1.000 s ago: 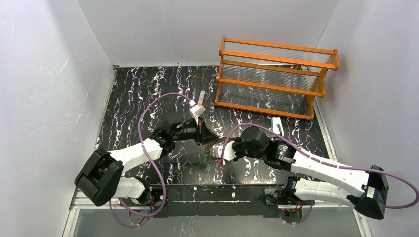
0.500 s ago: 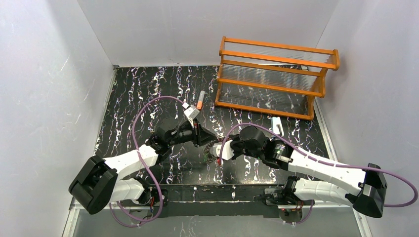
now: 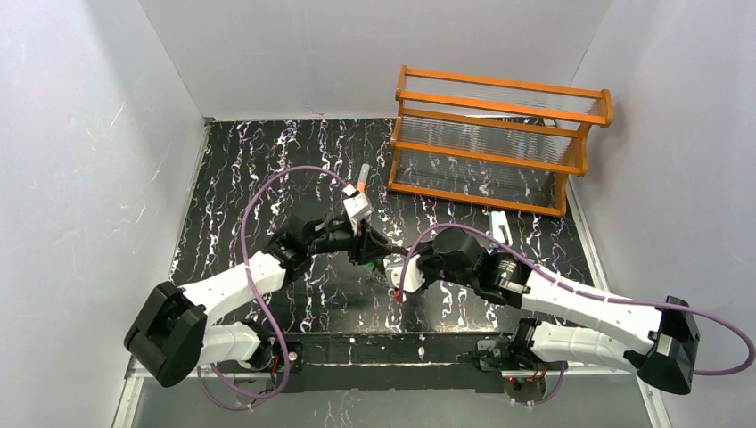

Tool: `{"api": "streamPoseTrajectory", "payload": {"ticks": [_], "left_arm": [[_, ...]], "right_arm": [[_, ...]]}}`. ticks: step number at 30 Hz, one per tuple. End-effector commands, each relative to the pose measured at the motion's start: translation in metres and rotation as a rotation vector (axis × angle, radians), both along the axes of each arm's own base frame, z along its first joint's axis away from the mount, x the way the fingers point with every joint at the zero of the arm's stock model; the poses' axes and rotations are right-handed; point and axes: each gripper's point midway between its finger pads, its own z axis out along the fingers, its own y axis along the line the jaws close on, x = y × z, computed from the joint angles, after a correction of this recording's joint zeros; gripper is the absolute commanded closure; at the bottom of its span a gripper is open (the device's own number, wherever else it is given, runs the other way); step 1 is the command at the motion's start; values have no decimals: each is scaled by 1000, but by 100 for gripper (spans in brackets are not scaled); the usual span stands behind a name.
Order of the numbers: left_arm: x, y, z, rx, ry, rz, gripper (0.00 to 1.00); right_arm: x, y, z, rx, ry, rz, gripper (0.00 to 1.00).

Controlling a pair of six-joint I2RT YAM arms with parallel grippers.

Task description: Remove the keys from the keyring

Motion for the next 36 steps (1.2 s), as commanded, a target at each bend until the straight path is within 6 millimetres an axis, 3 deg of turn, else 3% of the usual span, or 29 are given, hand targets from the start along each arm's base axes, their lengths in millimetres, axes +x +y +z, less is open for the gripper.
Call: {"api": "streamPoseTrajectory", "payload": {"ticks": [1,7,16,36], "left_arm": [[-1,0,10,95,-219,-177,67],[-5,-7,13,141,-333,-365,64],[-5,-6,6,171,-396,-469,62],[-37,-13,9,-14,-329,-707,62]], "right_arm": [[-1,9,33,69,-57,51,99],[-5,13,38,72,-63,85,99],[-16,27,50,70,-74,155,99],[-27,38,50,64,-80,210,99]]}}
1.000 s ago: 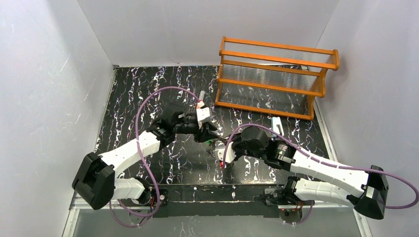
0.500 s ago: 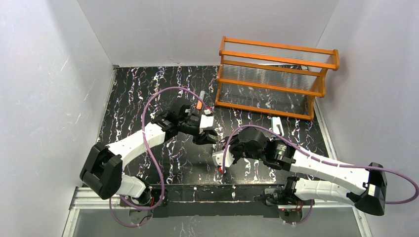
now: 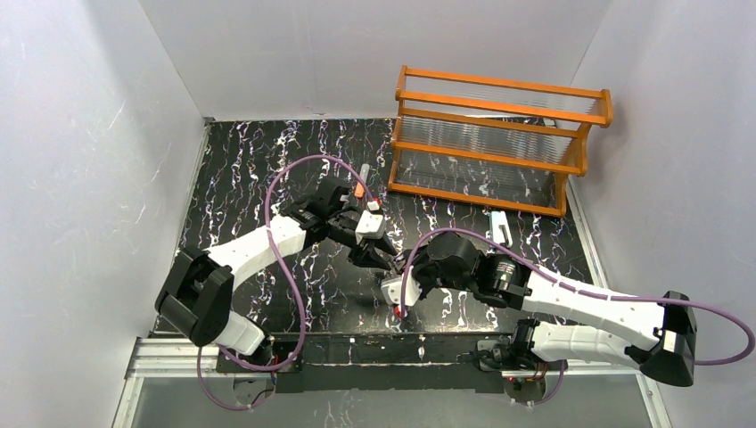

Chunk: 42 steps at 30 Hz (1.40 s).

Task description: Remove the keys from the keyring

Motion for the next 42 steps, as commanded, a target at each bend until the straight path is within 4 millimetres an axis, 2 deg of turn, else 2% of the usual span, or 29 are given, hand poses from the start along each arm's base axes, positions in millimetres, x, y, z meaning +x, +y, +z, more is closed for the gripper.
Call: {"api": "streamPoseTrajectory", "payload": {"ticks": [1,18,29,31,33,38,42], "left_arm": [[-13,-3,18,-79,39,-91,62],[-22,-4,19,-114,116,-150,64],[-22,-1,12,-43,93,-83,92],[-20,-1,10,-15,81,-47,100],[-10,-3,8,27,76,49,100],[20,-2,21,14,71,348,100],[23,6,28,-15,77,461,100]], "right_arm": [[0,16,37,93,-46,44,99],[-4,19,39,115,-37,54,99],[-2,12,34,108,-24,18,99],[-2,10,33,102,-14,7,99],[-3,6,31,99,-1,-9,99],[-5,0,26,113,84,-80,99],[-6,-3,22,141,153,-149,99]]}}
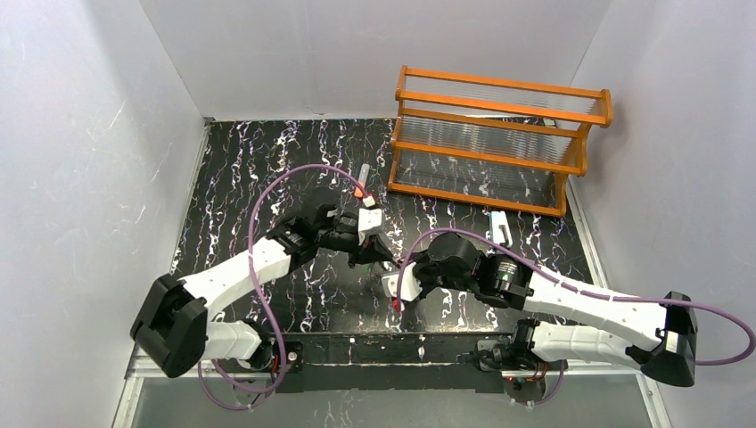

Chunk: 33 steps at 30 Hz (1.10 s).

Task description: Remove the keys from the keyring

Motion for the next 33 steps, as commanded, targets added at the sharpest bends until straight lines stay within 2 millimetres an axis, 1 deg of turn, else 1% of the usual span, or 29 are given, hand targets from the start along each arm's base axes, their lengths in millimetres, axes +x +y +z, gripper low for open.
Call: {"api": "streamPoseTrajectory", "payload": {"ticks": [1,5,8,13,18,21,22,23,28,33], "left_arm": [[21,5,21,-51,-16,216,100],[6,2,18,-60,1,201,100],[2,1,18,-62,-1,217,100],[3,4,15,-60,-41,260,100],[4,5,14,-58,-65,255,100],[6,7,12,-50,-79,266,100],[7,8,13,-47,-87,269,98],[7,8,12,-44,-95,265,95],[4,9,16,-54,-122,244,81],[4,14,19,-55,-163,253,74]], "right_arm": [[-1,5,28,131,64,-83,99],[0,5,24,154,93,-121,99],[1,6,21,168,112,-147,99],[-8,14,25,221,218,-170,98],[-18,17,19,266,333,-211,99],[-24,21,24,276,397,-218,99],[-26,22,26,273,415,-223,99],[-27,25,30,274,425,-221,99],[-28,26,27,222,478,-265,99],[-28,23,24,182,528,-341,99]]}}
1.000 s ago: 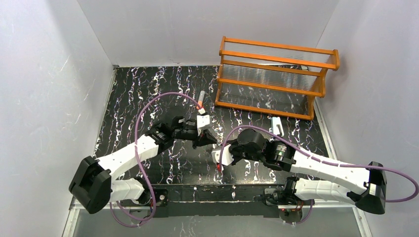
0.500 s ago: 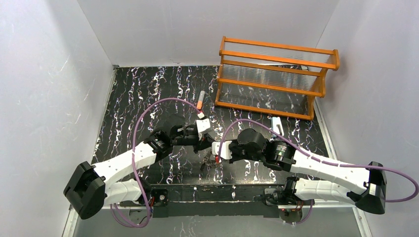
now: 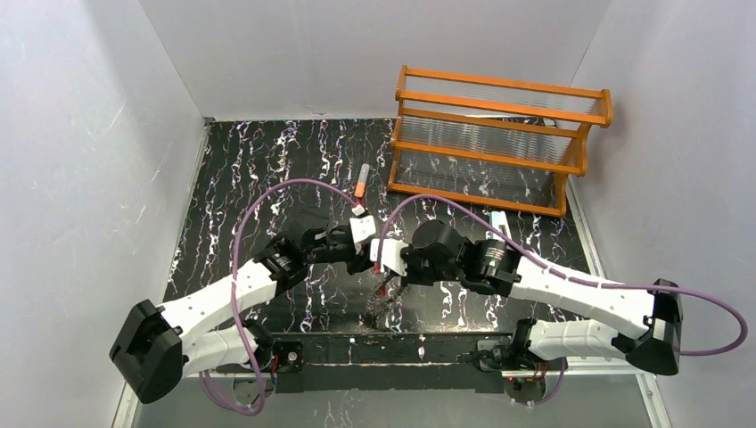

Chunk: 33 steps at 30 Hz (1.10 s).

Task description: Remove the keys from the keyring

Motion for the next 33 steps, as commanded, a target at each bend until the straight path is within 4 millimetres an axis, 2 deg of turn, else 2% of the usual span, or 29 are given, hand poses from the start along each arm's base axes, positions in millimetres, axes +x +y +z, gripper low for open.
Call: {"api": "streamPoseTrajectory", "payload": {"ticks": [1,7,15,20,33], "left_arm": [[0,7,8,-9,-71,10,73],[-10,13,14,-19,-99,-22,63],[-41,8,21,-59,-49,-183,55],[-43,5,28,-83,-51,-196,53],[-37,-10,38,-124,-19,-218,54]], "right_arm": [[-3,6,19,24,61,-50,99],[-6,4,14,-10,86,-42,99],[-1,5,11,-32,69,-53,99],[6,5,16,-33,44,-82,99],[2,11,27,-11,47,-40,99]]}}
